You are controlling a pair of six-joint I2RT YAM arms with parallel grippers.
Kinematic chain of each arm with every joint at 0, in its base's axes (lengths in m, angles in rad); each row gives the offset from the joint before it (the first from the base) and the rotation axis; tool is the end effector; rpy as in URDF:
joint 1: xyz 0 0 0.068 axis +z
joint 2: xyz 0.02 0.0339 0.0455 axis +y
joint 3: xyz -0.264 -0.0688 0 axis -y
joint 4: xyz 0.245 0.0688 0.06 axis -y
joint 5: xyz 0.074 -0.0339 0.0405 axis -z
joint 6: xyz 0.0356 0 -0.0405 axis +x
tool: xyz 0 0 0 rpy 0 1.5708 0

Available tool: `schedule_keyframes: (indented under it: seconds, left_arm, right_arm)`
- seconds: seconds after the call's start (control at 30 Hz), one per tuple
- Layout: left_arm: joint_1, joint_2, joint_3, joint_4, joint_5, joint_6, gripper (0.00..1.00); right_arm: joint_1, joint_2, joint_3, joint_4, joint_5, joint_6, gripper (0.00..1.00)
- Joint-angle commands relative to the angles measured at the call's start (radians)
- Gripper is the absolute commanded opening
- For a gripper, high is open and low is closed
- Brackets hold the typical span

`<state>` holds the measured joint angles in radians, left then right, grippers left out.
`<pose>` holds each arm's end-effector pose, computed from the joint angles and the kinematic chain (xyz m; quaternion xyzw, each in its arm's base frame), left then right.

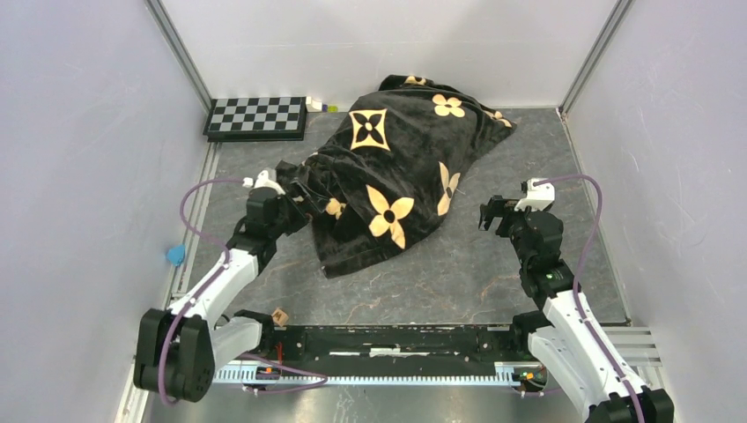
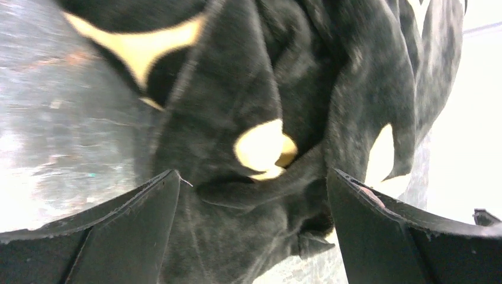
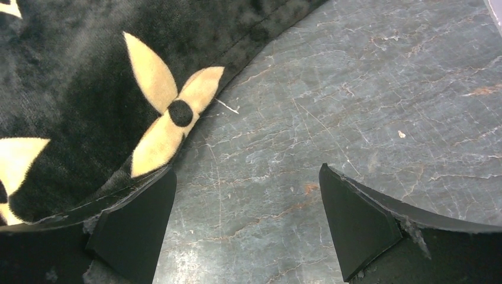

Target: Remove the pillowcase from the pillow

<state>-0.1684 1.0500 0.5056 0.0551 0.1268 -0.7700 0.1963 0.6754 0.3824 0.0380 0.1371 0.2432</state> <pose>0.2218 -0.0423 0.2156 -0.2224 0.8268 -0.2807 0.4337 0.1692 0.0287 0.2377 0.0604 0.7882 0.0801 0.6072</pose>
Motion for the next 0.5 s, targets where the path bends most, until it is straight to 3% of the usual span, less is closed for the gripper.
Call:
schedule_keyframes:
  seconds: [0.0,0.27,0.47]
  left_arm:
    - [-0.111,0.085,0.105,-0.002,-0.058,-0.012,1.0]
    - [-0.152,0.228,0.193,-0.049,-0.095,0.001,1.0]
    - [-0.151,0.314,0.175,-0.032,-0.093,-0.012,1.0]
  right_arm:
    - [0.0,-0.007,0.002,0.047,-0.046,0.008,0.98]
    - [0.0,-0.017,0.003,0.04,-0.092,-0.001,0.98]
    - [0.0,0.008,0.003,0.04,-0.134,0.01,0.97]
